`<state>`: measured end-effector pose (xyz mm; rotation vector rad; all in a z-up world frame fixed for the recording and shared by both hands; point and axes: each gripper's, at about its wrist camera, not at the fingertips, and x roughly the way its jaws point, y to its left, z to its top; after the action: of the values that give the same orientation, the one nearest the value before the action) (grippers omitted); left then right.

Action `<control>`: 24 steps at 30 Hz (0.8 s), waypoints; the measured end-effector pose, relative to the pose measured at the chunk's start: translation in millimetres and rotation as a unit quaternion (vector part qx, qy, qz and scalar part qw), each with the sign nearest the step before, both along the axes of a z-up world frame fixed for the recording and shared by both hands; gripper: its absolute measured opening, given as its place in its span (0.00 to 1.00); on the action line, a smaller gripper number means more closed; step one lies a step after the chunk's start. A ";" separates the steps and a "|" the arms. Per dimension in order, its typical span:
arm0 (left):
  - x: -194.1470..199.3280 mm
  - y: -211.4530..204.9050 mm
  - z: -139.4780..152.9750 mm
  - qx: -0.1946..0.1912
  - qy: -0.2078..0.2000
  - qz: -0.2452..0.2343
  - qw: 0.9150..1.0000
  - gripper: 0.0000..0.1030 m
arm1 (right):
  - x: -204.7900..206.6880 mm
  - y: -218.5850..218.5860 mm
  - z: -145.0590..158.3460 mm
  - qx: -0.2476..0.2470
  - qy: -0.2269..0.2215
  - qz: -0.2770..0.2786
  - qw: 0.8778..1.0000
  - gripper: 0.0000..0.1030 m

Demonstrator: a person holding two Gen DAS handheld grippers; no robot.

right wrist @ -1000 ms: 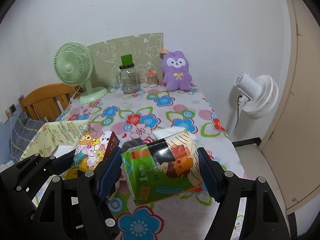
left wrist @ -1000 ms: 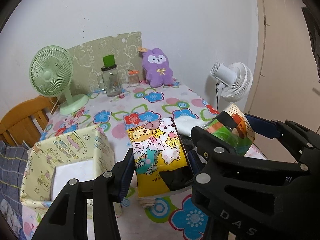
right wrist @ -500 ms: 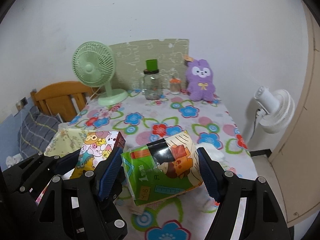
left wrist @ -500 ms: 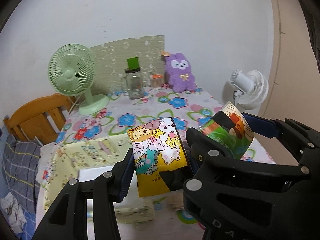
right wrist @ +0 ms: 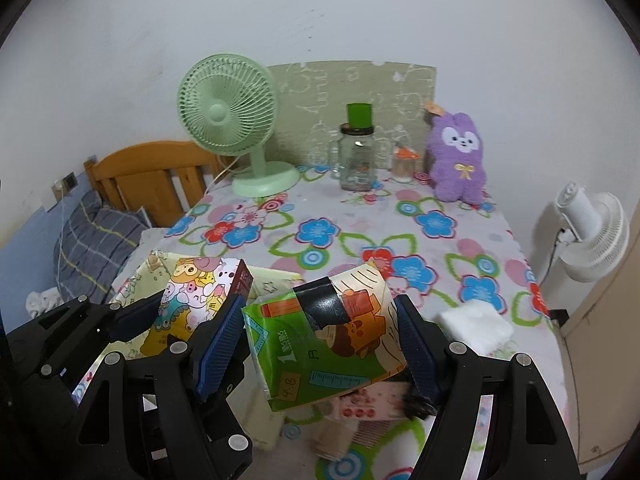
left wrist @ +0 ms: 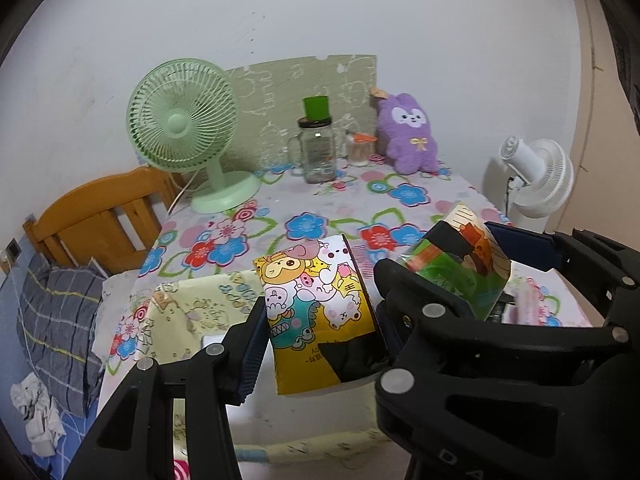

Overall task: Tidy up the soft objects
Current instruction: 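Carry both packs to the fabric box while the left tool releases the yellow pack inside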

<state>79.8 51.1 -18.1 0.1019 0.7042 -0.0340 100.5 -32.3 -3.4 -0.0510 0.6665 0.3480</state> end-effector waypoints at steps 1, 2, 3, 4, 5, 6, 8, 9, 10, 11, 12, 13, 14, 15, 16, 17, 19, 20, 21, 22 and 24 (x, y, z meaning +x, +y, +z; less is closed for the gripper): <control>1.9 2.6 -1.4 0.001 0.001 0.003 1.000 0.53 | 2.5 3.1 -1.3 0.000 0.001 0.004 1.000 0.75; 4.2 6.3 -3.2 0.000 0.003 0.006 1.000 0.53 | 5.3 7.2 -3.2 -0.001 0.003 0.008 1.000 0.75; 6.6 10.7 -5.3 -0.002 0.006 0.009 1.000 0.54 | 7.1 8.8 -4.6 -0.001 0.005 0.010 1.000 0.75; 7.8 13.4 -6.9 -0.002 0.008 0.012 1.000 0.54 | 9.1 12.4 -6.4 -0.001 0.005 0.015 1.000 0.75; 9.4 16.4 -8.7 -0.003 0.009 0.015 1.000 0.55 | 10.4 15.1 -7.7 -0.002 0.006 0.017 1.000 0.75; 11.1 20.2 -10.4 -0.004 0.011 0.019 1.000 0.56 | 12.5 19.0 -9.6 -0.001 0.008 0.022 1.000 0.75; 13.6 27.2 -13.1 -0.006 0.015 0.028 0.999 0.56 | 14.4 23.4 -11.9 0.003 0.011 0.029 1.000 0.75; 14.9 31.1 -15.1 -0.008 0.018 0.034 0.999 0.56 | 16.4 26.9 -14.2 0.006 0.015 0.034 0.999 0.75; 15.7 33.9 -17.0 -0.008 0.020 0.038 0.999 0.57 | 17.8 30.2 -16.2 0.008 0.018 0.037 0.999 0.75; 16.5 37.6 -19.8 -0.008 0.024 0.042 0.999 0.57 | 18.8 32.9 -17.6 0.008 0.020 0.040 0.999 0.75; 17.2 39.3 -21.6 -0.007 0.026 0.046 0.999 0.59 | 20.9 35.9 -19.8 0.007 0.022 0.043 0.999 0.75; 18.1 41.9 -23.9 -0.007 0.029 0.049 0.998 0.59 | 22.6 39.7 -22.1 0.005 0.025 0.047 0.999 0.75; 18.7 44.4 -26.1 -0.007 0.032 0.053 0.998 0.61 | 23.4 42.4 -23.8 0.005 0.027 0.050 0.998 0.75; 19.2 47.0 -28.4 -0.007 0.036 0.056 0.998 0.62 | 25.3 45.8 -26.3 0.004 0.030 0.054 0.998 0.75; 20.0 49.2 -30.1 -0.006 0.039 0.059 0.998 0.67 | 26.3 47.8 -28.0 0.003 0.032 0.056 0.998 0.75; 21.5 51.5 -32.4 -0.005 0.041 0.061 0.997 0.72 | 27.4 49.9 -29.4 0.001 0.032 0.057 0.998 0.75; 21.5 53.7 -35.2 -0.004 0.041 0.065 0.997 0.79 | 28.9 53.0 -31.3 0.001 0.030 0.057 0.998 0.76; 21.4 54.5 -36.7 -0.004 0.042 0.066 0.997 0.82 | 30.1 54.0 -31.9 0.000 0.030 0.058 0.998 0.76; 21.4 55.1 -37.9 -0.003 0.042 0.065 0.997 0.84 | 31.1 55.1 -32.2 -0.001 0.028 0.058 0.998 0.76; 21.1 55.7 -38.9 -0.003 0.043 0.064 0.997 0.84 | 32.3 56.7 -32.8 -0.003 0.026 0.058 0.998 0.76; 20.8 56.2 -40.4 -0.003 0.044 0.063 0.997 0.85 | 35.2 60.0 -34.3 -0.008 0.024 0.060 0.998 0.76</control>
<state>100.6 107.3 -58.5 0.0505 0.7965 0.0809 135.7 27.7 -37.7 -0.0983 0.7159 0.4598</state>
